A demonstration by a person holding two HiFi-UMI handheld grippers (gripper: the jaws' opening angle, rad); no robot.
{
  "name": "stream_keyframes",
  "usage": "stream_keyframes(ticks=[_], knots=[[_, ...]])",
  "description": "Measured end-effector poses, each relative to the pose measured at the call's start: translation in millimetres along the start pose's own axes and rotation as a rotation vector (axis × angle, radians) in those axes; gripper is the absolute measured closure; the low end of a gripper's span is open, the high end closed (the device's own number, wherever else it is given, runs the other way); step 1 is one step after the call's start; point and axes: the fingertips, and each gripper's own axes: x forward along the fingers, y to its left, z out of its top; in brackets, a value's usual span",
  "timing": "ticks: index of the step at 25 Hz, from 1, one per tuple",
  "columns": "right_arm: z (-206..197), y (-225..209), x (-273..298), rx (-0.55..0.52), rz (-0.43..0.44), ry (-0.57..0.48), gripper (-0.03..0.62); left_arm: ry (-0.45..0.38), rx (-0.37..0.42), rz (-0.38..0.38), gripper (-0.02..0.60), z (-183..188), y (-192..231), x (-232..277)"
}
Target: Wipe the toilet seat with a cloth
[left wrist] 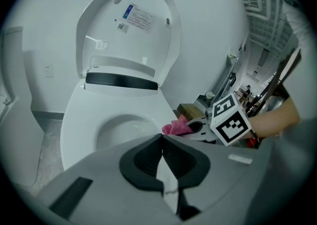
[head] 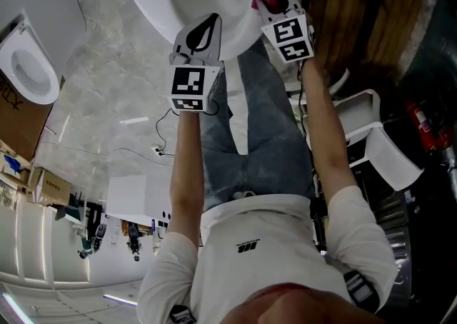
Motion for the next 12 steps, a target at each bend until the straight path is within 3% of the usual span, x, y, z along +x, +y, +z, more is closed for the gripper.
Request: stream_keyframes(ticks=[12], knots=[[-25, 35, -10, 0.04, 0.012, 0.018, 0.545, 0.024, 0.004, -0.029, 0.571, -26, -6, -15]])
